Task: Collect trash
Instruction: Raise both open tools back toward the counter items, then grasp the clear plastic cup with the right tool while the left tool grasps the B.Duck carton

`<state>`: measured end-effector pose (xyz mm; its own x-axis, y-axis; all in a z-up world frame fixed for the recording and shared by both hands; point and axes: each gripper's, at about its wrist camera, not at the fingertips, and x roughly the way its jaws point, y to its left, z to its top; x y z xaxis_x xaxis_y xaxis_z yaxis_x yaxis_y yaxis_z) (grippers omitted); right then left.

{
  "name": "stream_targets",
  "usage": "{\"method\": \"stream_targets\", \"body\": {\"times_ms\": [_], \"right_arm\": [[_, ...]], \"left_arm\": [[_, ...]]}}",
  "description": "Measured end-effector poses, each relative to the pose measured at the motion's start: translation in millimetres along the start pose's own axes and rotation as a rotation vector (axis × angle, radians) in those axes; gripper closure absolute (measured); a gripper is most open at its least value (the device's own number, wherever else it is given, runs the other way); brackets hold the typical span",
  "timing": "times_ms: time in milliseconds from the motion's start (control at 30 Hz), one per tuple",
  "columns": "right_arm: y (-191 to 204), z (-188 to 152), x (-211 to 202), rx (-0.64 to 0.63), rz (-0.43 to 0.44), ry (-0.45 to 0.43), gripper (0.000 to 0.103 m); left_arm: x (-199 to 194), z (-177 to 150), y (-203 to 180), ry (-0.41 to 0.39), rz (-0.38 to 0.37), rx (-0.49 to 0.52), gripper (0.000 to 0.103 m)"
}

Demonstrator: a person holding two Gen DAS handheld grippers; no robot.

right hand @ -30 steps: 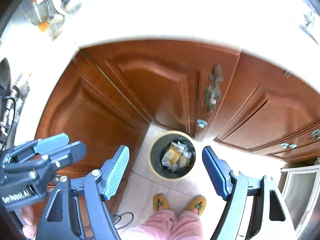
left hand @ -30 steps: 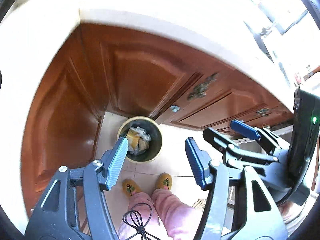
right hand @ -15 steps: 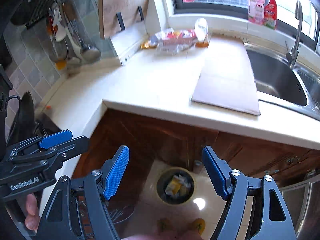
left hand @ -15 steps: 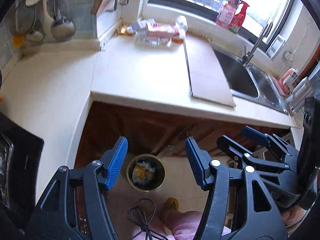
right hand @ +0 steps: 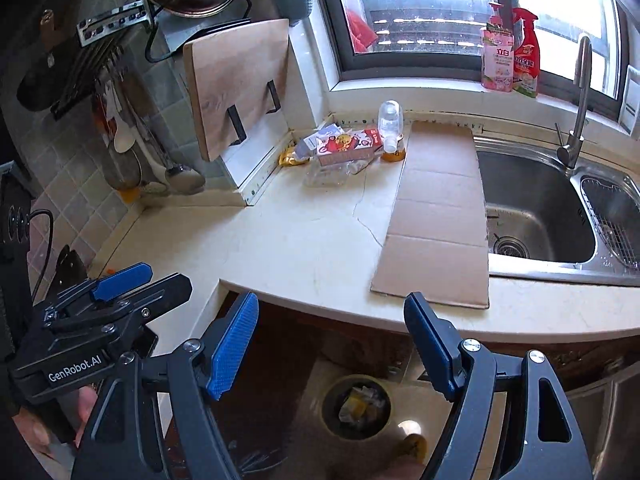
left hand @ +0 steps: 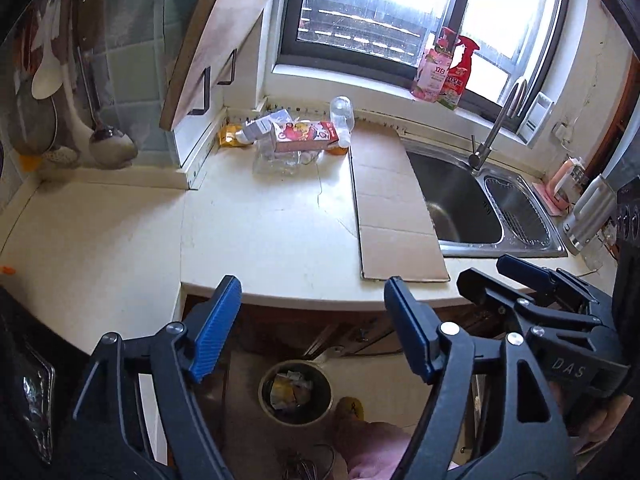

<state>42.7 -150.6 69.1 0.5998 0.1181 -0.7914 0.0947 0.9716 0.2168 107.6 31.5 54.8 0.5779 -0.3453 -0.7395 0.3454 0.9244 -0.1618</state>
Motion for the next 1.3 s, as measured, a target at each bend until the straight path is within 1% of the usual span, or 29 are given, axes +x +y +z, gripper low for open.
{"method": "stream_targets", "body": {"times_ms": [100,167,267,367,467,533,633,733,900,1000,1067,1200,1300], "right_arm": [[-15,34,1,0.014,0.014,-0.009,0.026],[-26,60,7,0.025,0.025,-0.013,0.026],[-47,104,22,0.032,0.044,-0.023,0.023],[-68,149,46,0.027,0.079,-0.022,0.022],[-88,200,82,0.021,0.119,0.004,0.021],[-97,230,110,0.021,0.129,0.037,0.021],[-119,275,161,0.044,0.152,0.092,0.021],[-141,311,215,0.073,0.159,0.127,0.021],[-173,344,311,0.133,0.158,0.187,0.021],[-188,354,361,0.171,0.145,0.216,0.021],[-195,355,389,0.205,0.166,0.229,0.021],[-200,361,443,0.227,0.18,0.255,0.021],[-199,363,481,0.22,0.176,0.298,0.022]], "left_arm": [[12,25,-5,-0.008,-0.001,0.003,0.027],[26,43,-8,-0.012,0.014,0.011,0.027],[55,73,-16,-0.02,0.061,0.054,0.027],[92,104,-26,-0.015,0.114,0.113,0.027],[135,141,-35,0.008,0.133,0.169,0.027],[166,166,-40,0.041,0.137,0.205,0.027],[212,197,-46,0.102,0.133,0.258,0.027],[259,222,-45,0.149,0.153,0.295,0.027],[334,249,-31,0.236,0.186,0.318,0.027],[369,255,-25,0.268,0.199,0.337,0.027],[393,258,-25,0.302,0.205,0.375,0.027],[426,255,-30,0.355,0.233,0.477,0.027],[441,254,-28,0.381,0.244,0.505,0.027]]}}
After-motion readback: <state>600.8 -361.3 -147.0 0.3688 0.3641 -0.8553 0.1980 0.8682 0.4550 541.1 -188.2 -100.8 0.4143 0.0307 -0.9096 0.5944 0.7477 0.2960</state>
